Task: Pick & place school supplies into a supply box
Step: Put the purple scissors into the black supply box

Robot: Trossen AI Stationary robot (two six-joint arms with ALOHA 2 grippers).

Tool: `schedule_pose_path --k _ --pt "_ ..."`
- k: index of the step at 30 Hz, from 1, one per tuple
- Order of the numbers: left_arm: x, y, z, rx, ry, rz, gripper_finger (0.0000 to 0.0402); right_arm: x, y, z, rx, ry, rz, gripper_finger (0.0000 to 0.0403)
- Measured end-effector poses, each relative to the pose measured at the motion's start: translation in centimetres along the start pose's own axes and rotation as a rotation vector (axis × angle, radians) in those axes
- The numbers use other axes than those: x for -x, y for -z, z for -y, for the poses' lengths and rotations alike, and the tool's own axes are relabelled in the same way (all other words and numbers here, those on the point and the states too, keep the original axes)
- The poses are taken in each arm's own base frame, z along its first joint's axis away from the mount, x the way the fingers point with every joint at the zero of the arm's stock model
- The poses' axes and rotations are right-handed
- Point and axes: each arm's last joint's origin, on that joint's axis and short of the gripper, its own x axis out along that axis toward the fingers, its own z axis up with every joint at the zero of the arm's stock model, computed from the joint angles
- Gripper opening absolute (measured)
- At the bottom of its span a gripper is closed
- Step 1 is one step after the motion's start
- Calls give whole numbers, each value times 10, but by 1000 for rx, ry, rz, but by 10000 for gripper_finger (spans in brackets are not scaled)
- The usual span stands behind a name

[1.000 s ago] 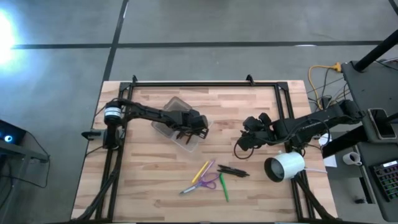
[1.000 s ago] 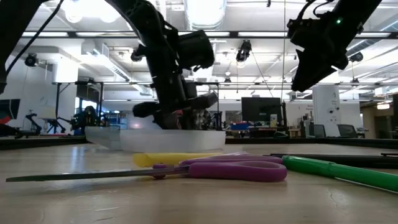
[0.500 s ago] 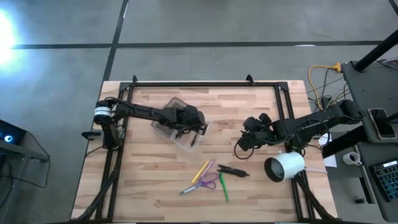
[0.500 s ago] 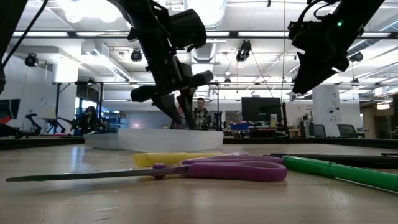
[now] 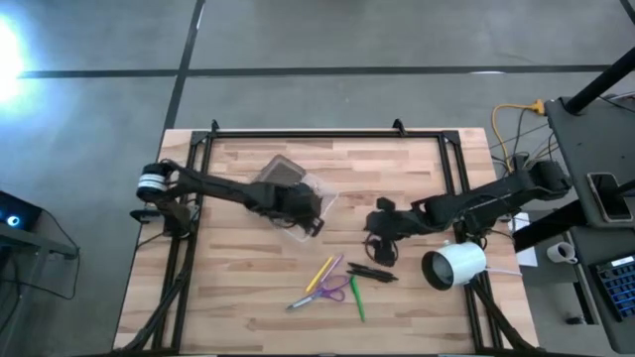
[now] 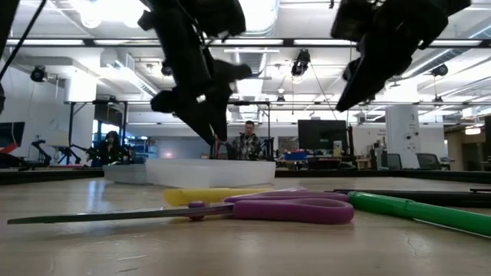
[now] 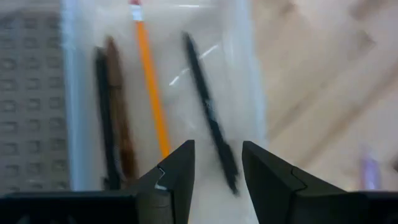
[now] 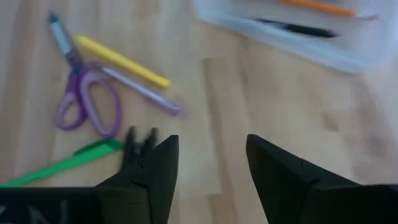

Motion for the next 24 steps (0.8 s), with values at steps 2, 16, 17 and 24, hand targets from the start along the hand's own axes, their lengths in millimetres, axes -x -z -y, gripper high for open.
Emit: schedule_pose_path --k 2,16,17,24 --pt "9 13 4 1 24 -3 117 -8 -3 -3 5 -24 -32 180" --pt "52 123 -2 227 167 23 117 -55 -38 -57 235 -176 -152 175" --pt "55 129 -4 224 171 32 117 -59 -38 -62 243 -179 -164 174" --pt "66 161 -16 123 206 11 117 -91 -33 -102 212 -167 -227 160"
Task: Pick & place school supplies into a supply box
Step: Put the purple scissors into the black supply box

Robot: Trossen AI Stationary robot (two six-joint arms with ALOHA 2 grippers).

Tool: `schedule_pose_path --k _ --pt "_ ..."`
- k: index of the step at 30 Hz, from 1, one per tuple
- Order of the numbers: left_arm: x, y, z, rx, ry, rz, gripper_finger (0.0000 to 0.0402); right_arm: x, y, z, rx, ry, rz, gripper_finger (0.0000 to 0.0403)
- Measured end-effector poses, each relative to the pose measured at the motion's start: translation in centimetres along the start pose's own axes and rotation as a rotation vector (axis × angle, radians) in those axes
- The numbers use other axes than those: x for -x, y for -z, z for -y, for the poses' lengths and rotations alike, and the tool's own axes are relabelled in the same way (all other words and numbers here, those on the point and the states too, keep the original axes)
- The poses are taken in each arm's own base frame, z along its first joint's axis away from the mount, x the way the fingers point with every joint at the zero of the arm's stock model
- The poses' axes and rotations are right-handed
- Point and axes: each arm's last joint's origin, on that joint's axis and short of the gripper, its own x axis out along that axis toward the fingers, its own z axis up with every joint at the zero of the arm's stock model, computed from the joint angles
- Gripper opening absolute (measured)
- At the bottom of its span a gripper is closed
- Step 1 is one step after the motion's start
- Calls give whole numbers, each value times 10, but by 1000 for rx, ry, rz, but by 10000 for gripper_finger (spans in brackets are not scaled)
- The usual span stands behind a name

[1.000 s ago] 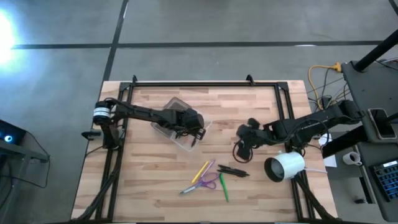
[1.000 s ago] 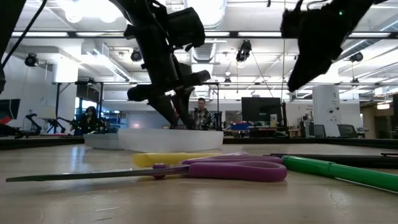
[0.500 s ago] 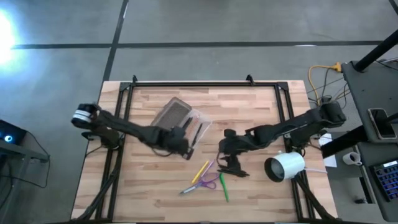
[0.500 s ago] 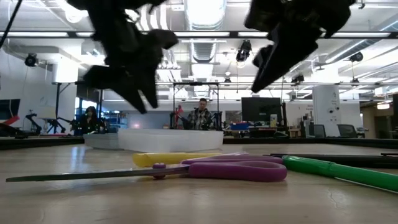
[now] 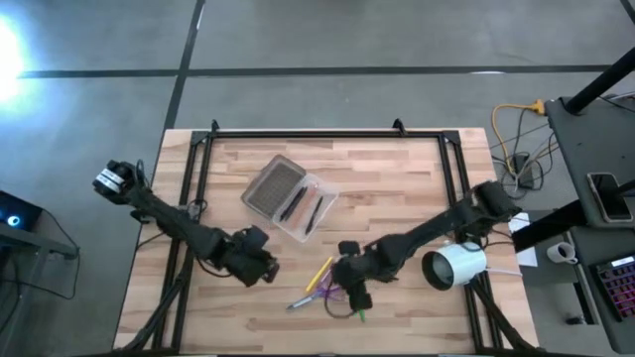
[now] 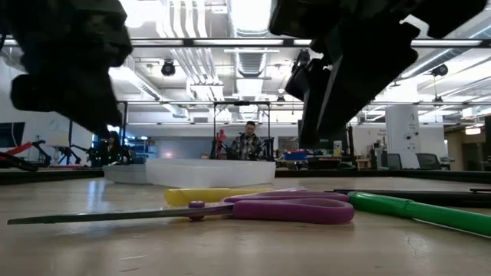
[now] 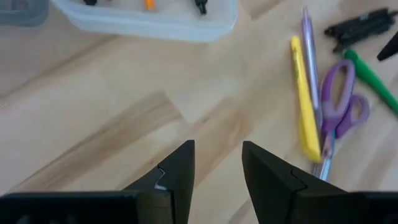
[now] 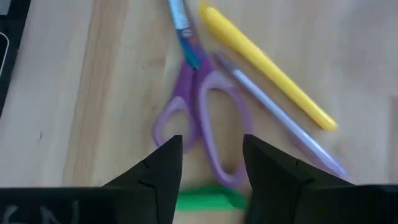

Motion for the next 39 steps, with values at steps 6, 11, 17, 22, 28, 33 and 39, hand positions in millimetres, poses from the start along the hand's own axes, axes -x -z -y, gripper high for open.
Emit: schedule_pose_path --k 6,11,17,22,28,33,39 --pt "5 15 -9 -54 18 -22 117 -24 -13 -17 56 46 -127 158" --pt "6 22 -9 -66 50 -29 117 -33 -26 -22 43 79 -206 154" --pt "8 21 1 -70 136 17 117 -36 -33 -22 47 117 -179 150" --pt "9 19 4 -53 160 54 117 -39 -30 -22 56 122 -188 149" --pt "9 19 5 -49 165 62 117 -47 -28 -23 79 119 -194 145" --pt "9 19 5 -45 166 63 117 -58 -24 -24 92 123 -207 144" --pt "9 18 5 -39 169 80 117 -67 -21 -23 94 152 -218 126"
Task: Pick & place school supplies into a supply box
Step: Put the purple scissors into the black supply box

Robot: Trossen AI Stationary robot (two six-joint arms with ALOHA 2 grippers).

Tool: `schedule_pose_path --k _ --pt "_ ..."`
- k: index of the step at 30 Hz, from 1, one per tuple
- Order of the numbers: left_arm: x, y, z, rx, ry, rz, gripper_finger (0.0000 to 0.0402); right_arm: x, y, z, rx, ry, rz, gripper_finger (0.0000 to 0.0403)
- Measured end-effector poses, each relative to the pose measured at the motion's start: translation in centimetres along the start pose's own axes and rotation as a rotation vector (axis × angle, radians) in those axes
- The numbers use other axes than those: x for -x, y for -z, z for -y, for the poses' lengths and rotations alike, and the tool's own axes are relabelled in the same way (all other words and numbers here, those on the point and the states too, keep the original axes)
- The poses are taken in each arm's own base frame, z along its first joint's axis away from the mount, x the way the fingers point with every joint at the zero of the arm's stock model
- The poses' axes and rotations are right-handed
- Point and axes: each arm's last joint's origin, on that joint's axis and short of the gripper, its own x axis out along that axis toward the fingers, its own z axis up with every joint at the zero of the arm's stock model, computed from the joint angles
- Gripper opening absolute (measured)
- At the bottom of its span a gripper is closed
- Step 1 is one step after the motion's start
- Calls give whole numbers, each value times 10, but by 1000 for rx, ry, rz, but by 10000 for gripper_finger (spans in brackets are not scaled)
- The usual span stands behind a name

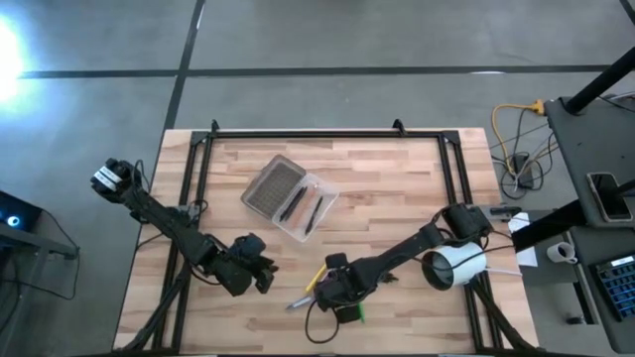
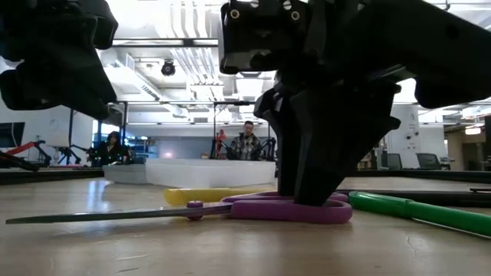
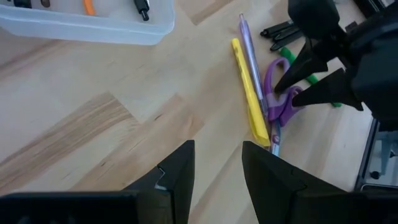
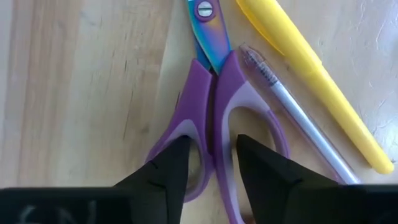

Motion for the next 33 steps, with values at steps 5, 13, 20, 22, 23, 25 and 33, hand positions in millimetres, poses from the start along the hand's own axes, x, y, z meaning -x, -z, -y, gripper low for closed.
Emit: schedule_pose_path --k 5,13,20,22,23,25,33 --pt "0 0 0 0 0 4 117 -1 1 -1 3 7 -1 73" --pt "0 0 -1 -1 -4 5 117 6 0 -2 -23 -23 5 44" --pt "0 0 -2 -7 -15 9 117 48 -3 2 -142 -54 78 44" --pt "0 0 -2 -10 -20 34 117 66 -5 6 -193 -70 117 44" --pt "1 0 -2 -12 -23 51 117 73 -6 8 -236 -78 130 44" --pt "5 -2 0 -8 -17 92 117 84 -6 16 -359 -90 146 44" --pt "38 -15 2 -40 -27 236 117 104 -1 72 -1020 -27 285 44"
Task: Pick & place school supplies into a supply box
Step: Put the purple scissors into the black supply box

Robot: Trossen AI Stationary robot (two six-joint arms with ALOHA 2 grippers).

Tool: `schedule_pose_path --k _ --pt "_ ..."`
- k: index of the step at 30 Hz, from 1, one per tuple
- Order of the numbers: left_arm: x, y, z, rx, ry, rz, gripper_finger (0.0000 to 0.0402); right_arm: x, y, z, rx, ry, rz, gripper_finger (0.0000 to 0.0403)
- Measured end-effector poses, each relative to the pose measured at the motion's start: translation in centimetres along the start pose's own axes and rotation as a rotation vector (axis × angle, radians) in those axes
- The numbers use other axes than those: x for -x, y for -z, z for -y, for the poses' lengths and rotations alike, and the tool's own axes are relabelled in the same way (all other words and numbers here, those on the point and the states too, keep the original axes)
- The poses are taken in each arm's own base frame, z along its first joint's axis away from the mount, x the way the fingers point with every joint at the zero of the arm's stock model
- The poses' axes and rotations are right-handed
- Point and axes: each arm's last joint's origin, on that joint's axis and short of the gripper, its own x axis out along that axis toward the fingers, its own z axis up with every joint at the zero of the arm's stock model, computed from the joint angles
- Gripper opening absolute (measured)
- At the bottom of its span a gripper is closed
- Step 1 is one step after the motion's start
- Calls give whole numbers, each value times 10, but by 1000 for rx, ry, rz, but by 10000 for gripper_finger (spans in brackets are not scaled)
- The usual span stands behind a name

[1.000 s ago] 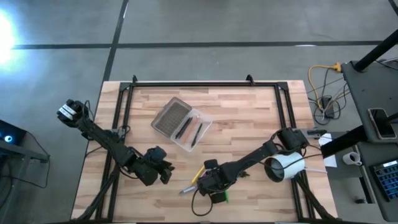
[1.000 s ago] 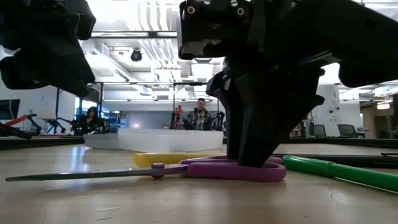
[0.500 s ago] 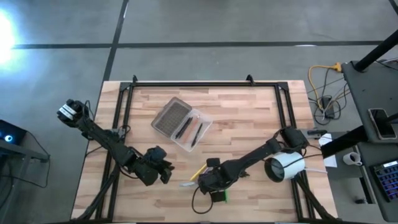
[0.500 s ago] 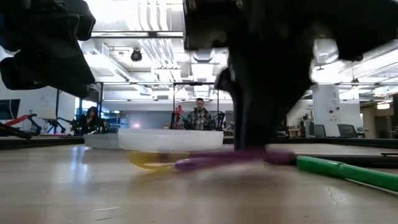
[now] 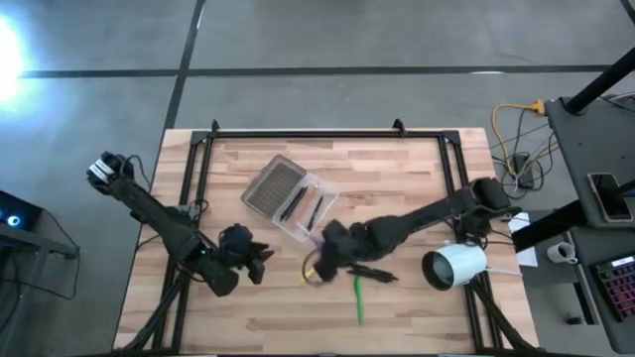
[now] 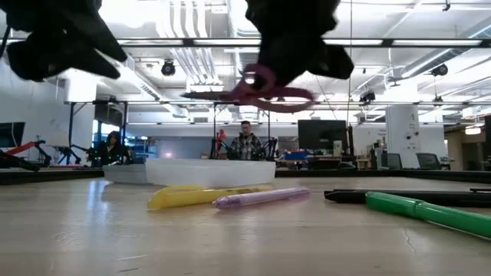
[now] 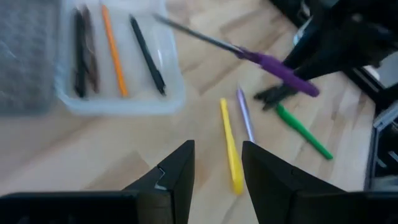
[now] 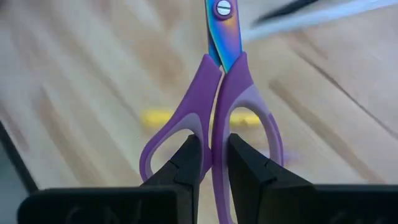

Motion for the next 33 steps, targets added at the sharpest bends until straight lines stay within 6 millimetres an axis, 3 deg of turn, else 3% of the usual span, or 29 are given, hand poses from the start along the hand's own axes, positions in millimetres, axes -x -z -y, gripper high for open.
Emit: schedule_pose_path --k 6,10,13,19,27,33 --pt "16 -17 -8 13 1 57 117 -17 -33 7 -488 -265 190 44" --pt "25 -24 -12 24 15 80 117 -47 -31 18 -884 -328 351 44" --pt "30 -29 -14 14 24 84 117 -62 -33 17 -1047 -413 436 43" --pt "35 -31 -18 -25 27 73 117 -92 -41 25 -1088 -172 467 49" --pt "40 -25 -21 -85 25 42 117 -114 -69 24 -999 -89 496 52" --pt "45 -20 -20 -101 51 24 117 -120 -71 33 -1010 78 426 79"
